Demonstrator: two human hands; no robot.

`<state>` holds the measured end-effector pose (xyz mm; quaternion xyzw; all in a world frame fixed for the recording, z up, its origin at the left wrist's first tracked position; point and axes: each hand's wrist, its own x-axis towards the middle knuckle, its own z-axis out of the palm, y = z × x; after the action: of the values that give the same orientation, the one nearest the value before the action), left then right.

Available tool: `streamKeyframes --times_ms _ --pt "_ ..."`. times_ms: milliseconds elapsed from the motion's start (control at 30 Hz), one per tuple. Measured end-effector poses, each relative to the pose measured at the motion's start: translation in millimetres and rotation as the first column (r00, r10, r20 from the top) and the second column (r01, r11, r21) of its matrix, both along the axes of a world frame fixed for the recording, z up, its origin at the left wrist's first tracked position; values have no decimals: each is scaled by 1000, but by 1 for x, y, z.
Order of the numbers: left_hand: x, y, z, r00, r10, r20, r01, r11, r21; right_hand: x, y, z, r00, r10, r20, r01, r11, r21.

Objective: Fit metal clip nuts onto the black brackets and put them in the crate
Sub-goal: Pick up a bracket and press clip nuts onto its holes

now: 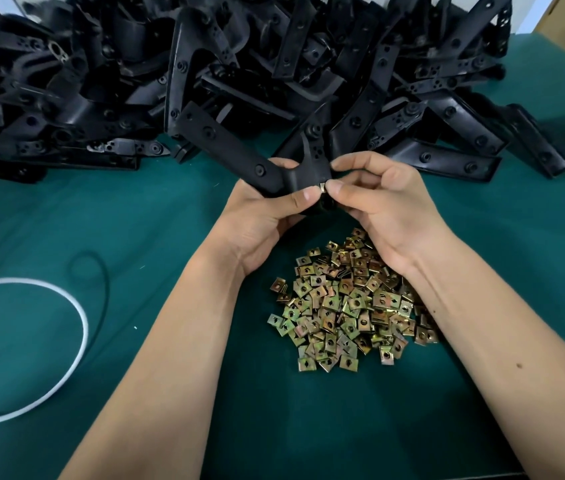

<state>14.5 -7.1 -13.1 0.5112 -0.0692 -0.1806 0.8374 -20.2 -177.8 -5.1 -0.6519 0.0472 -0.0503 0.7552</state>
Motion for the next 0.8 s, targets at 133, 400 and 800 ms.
streamKeyframes --times_ms 133,400,800 --pt "-3 -15 2 990 136 -28 -137 990 -33 2 5 -1 985 -133 105 143 986 -87" --pt "14 1 7 900 400 -172 -429 882 -197 -11 17 9 952 192 240 34 711 -702" --pt "18 11 2 917 332 -220 -384 883 -269 -19 35 14 798 584 -146 -365 276 -889"
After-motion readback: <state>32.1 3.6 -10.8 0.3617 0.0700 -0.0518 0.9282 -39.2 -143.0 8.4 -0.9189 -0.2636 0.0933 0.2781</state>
